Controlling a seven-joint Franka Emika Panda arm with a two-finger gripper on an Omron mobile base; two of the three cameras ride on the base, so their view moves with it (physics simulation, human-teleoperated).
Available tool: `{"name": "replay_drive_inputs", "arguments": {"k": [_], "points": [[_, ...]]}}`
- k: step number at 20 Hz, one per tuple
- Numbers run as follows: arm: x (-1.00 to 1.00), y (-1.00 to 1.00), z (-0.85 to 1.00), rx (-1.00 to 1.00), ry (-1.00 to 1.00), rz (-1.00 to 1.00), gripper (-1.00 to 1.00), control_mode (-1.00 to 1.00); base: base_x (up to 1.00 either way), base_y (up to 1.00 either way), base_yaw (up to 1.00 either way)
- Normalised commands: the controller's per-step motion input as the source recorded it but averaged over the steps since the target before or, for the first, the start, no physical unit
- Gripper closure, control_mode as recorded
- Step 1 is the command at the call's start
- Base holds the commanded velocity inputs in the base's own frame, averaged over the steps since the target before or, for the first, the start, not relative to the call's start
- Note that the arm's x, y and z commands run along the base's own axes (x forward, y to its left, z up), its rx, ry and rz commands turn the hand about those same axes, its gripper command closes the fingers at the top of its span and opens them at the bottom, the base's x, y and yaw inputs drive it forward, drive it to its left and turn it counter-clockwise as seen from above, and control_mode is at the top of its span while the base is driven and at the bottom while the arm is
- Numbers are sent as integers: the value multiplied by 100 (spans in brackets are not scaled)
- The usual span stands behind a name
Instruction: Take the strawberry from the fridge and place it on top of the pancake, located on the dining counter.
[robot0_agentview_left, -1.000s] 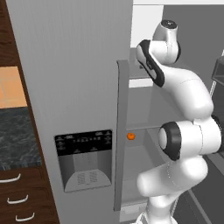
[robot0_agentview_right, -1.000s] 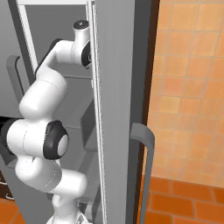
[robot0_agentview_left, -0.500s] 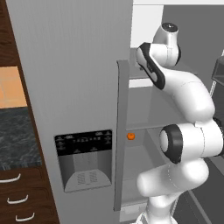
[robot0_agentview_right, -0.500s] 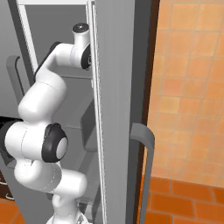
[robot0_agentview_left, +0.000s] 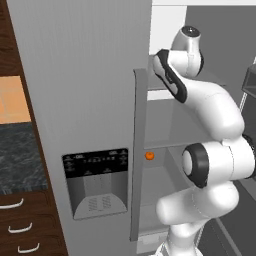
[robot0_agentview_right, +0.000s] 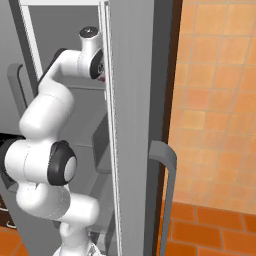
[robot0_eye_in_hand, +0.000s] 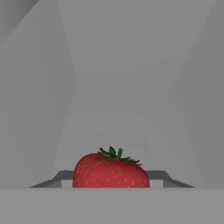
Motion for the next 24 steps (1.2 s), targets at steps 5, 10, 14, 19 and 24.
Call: {"name": "replay_drive_inputs", "arguments": {"k": [5,10,14,19,24], "points": [[-37,6,-1,0,-16,5,100,-100,0,0,0],[-99,6,0,0,-10,3,100,-100,0,0,0],[-100,11,0,0,0,0,100,-100,0,0,0],[-100,7,-1,0,0,0,100,-100,0,0,0],[-100,2,-2,0,0,0,100,-100,0,0,0]]}}
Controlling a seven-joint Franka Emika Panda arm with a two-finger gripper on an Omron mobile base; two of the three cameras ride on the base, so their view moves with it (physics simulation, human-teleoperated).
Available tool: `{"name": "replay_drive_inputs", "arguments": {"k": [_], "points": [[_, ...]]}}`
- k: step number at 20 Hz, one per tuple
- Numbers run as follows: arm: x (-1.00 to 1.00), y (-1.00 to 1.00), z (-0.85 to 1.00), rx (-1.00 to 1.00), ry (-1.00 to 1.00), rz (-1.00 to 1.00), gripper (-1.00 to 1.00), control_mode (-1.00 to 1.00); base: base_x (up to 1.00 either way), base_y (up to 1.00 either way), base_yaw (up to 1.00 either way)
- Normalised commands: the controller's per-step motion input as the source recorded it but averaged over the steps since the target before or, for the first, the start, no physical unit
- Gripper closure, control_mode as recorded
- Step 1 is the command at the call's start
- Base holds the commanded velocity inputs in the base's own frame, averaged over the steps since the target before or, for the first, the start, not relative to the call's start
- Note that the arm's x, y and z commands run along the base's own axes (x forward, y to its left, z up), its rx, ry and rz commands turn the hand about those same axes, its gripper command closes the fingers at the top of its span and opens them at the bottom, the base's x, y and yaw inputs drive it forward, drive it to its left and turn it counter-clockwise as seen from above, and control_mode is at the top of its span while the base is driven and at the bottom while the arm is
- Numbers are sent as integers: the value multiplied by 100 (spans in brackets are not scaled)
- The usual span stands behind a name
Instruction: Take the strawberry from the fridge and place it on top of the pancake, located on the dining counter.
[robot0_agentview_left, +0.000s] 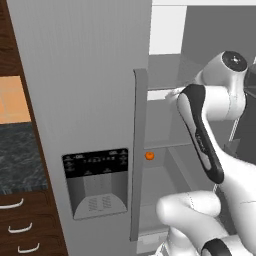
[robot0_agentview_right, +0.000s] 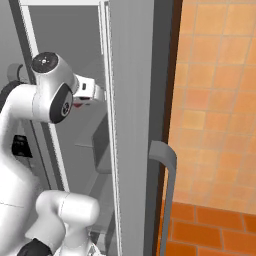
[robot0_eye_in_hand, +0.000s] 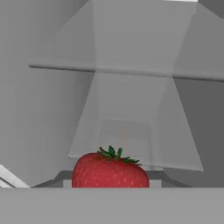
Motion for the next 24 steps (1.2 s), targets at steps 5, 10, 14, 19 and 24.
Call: {"name": "replay_drive_inputs", "arguments": {"k": [5,10,14,19,24], "points": [[-73,22,-25,0,6,0,100,-100,0,0,0],[-60,4,-22,0,1,0,100,100,-20,2,0],[0,0,0,0,0,0,100,100,-100,33,0],[0,0,0,0,0,0,100,100,-76,97,-6],[0,0,0,0,0,0,100,100,-74,92,-31]]}}
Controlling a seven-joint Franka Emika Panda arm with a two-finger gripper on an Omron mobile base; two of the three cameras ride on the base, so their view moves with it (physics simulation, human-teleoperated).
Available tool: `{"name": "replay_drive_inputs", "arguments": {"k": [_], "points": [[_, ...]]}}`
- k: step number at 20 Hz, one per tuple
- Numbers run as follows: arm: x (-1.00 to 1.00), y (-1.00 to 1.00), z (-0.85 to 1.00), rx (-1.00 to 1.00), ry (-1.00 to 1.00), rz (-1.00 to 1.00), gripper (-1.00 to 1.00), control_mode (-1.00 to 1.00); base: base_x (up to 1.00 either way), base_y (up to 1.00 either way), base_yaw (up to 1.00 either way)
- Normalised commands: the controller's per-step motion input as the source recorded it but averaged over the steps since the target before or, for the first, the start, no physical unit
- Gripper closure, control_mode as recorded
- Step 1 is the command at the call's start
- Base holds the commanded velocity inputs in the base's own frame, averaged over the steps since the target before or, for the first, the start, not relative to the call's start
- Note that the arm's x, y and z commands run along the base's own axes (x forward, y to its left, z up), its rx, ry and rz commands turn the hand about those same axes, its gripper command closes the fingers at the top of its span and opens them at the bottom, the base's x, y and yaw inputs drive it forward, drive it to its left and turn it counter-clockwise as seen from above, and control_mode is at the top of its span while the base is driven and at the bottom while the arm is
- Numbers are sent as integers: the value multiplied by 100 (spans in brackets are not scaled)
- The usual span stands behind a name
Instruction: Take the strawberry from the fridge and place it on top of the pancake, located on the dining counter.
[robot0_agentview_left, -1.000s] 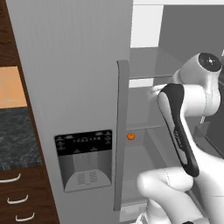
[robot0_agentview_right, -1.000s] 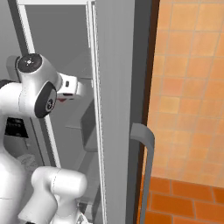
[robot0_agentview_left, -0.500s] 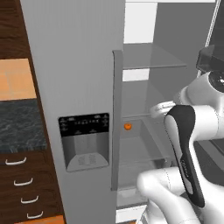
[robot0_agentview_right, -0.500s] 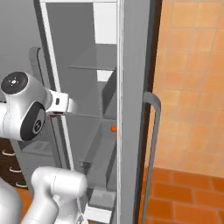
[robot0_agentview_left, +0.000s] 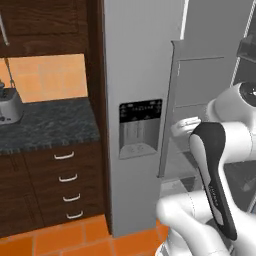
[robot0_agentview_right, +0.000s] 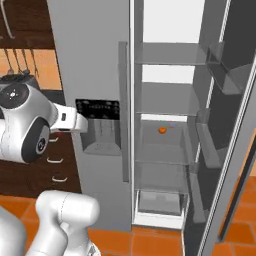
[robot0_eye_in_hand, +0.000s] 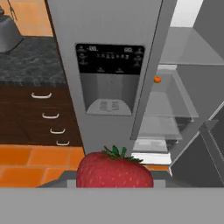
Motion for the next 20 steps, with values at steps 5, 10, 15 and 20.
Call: {"name": "replay_drive_inputs", "arguments": {"k": [5,10,15,20], "points": [[0,0,0,0,0,0,100,100,-86,25,-76],[0,0,0,0,0,0,100,100,-43,20,-88],[0,0,0,0,0,0,100,100,63,28,-54],[0,0,0,0,0,0,100,100,-16,37,-67]]}}
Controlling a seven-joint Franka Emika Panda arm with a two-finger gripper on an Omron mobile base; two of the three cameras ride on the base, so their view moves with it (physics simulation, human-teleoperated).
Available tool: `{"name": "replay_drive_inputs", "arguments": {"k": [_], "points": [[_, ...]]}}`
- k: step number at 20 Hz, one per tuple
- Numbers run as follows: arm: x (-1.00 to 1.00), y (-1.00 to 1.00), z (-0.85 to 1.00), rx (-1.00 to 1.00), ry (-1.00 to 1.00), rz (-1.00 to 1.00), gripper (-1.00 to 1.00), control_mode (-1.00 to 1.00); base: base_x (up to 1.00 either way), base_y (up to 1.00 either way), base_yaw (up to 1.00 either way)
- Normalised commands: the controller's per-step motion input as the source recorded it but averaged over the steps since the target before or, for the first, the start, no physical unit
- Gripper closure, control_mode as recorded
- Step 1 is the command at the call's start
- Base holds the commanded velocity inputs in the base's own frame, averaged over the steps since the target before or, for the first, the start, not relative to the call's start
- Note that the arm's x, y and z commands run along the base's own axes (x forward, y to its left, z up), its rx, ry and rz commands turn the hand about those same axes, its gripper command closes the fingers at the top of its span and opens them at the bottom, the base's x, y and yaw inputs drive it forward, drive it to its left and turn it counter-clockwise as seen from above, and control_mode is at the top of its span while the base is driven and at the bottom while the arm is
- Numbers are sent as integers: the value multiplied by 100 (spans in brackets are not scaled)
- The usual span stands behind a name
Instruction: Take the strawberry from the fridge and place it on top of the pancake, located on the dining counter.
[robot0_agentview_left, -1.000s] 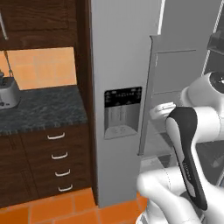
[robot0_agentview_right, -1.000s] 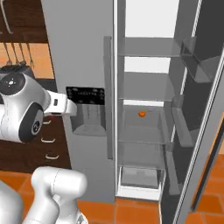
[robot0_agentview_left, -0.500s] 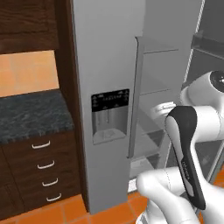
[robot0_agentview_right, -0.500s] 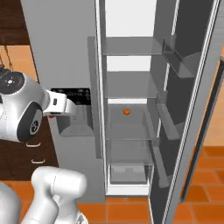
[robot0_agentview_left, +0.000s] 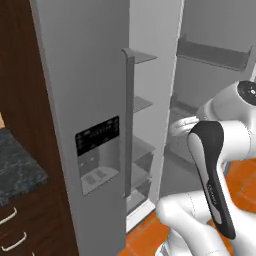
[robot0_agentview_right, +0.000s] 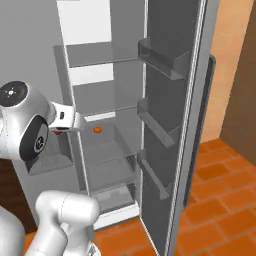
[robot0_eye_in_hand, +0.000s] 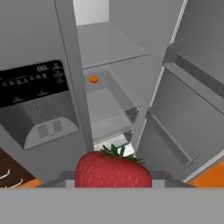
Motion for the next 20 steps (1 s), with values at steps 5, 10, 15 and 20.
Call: {"name": "replay_drive_inputs", "arguments": {"k": [5,10,15,20], "points": [[0,0,0,0,0,0,100,100,-57,54,-71],[0,0,0,0,0,0,100,100,-47,35,-81],[0,0,0,0,0,0,100,100,-19,3,-96],[0,0,0,0,0,0,100,100,0,0,-94]]}}
